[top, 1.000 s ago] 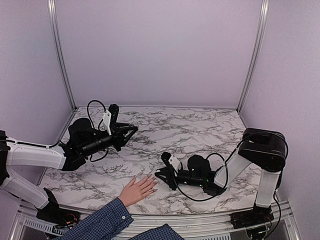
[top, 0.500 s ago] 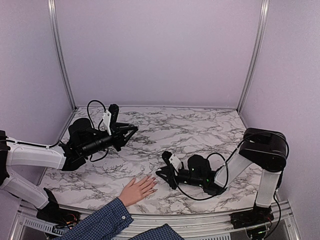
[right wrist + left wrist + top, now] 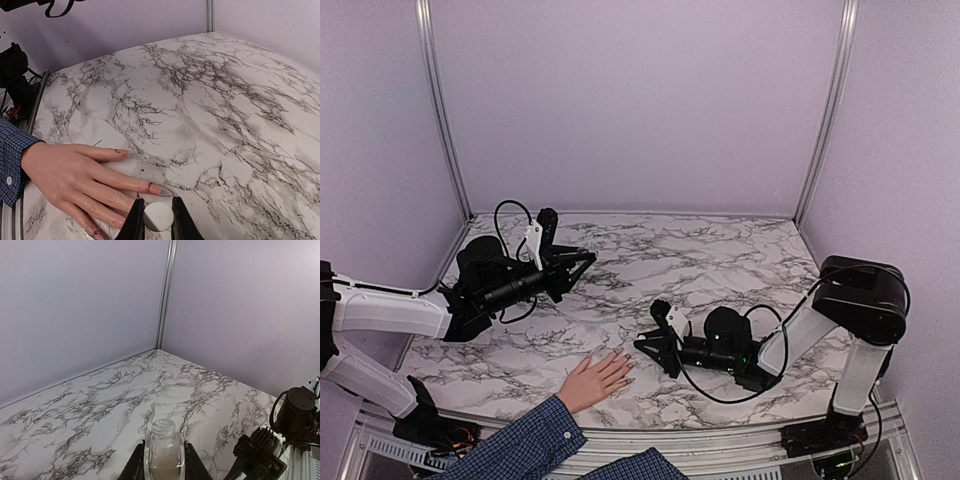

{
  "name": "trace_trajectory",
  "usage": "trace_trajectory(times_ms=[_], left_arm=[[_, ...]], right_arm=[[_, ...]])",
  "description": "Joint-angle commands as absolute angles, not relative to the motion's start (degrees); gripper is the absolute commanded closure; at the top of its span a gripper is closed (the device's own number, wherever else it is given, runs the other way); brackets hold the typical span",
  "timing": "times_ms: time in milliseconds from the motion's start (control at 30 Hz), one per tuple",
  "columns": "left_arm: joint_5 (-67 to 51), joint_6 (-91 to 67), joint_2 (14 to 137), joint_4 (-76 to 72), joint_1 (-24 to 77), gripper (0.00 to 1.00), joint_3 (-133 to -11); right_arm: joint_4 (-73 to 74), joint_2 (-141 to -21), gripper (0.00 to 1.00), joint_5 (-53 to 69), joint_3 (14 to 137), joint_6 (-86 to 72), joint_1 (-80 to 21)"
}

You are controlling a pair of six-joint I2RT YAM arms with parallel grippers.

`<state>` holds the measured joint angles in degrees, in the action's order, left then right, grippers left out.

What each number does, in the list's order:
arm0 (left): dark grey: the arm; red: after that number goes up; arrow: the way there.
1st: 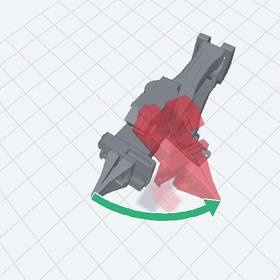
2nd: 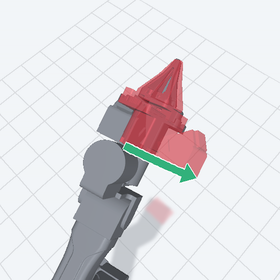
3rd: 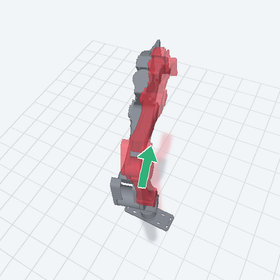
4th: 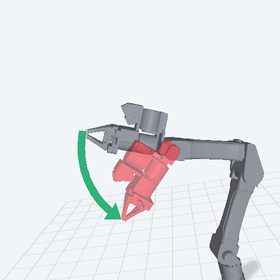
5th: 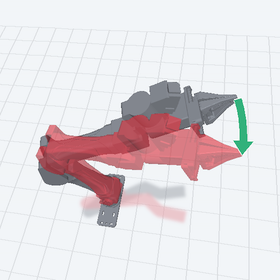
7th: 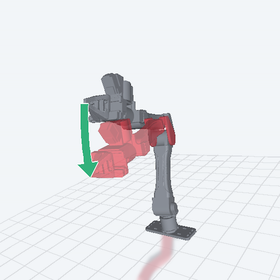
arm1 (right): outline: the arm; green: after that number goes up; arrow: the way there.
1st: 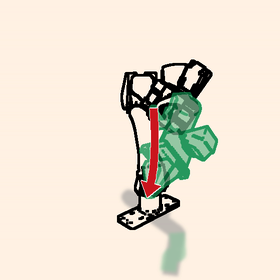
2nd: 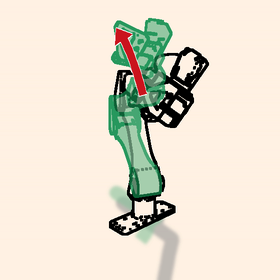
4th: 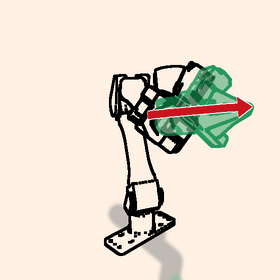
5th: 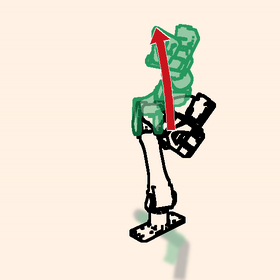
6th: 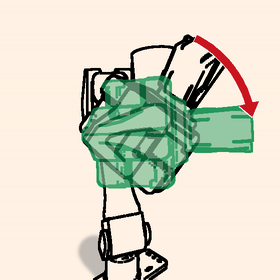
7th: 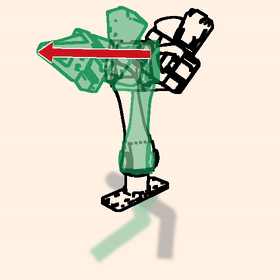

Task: Paint the nails
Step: Paint the hand on the nail.

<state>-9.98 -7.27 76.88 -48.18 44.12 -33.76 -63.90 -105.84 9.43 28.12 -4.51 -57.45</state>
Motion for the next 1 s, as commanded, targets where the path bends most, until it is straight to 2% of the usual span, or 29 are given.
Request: trace_trajectory(times_ms=[0,967], left_arm=[[-9.67,-6.85,76.21,-50.8,43.73,1.0,-33.51],[-9.8,-6.68,76.81,-50.8,43.77,1.0,-33.91]], right_arm=[[-66.41,-106.0,1.0,12.97,28.75,-4.3,-57.21],[-61.37,-109.53,1.0,12.16,32.26,-5.69,-57.48]])
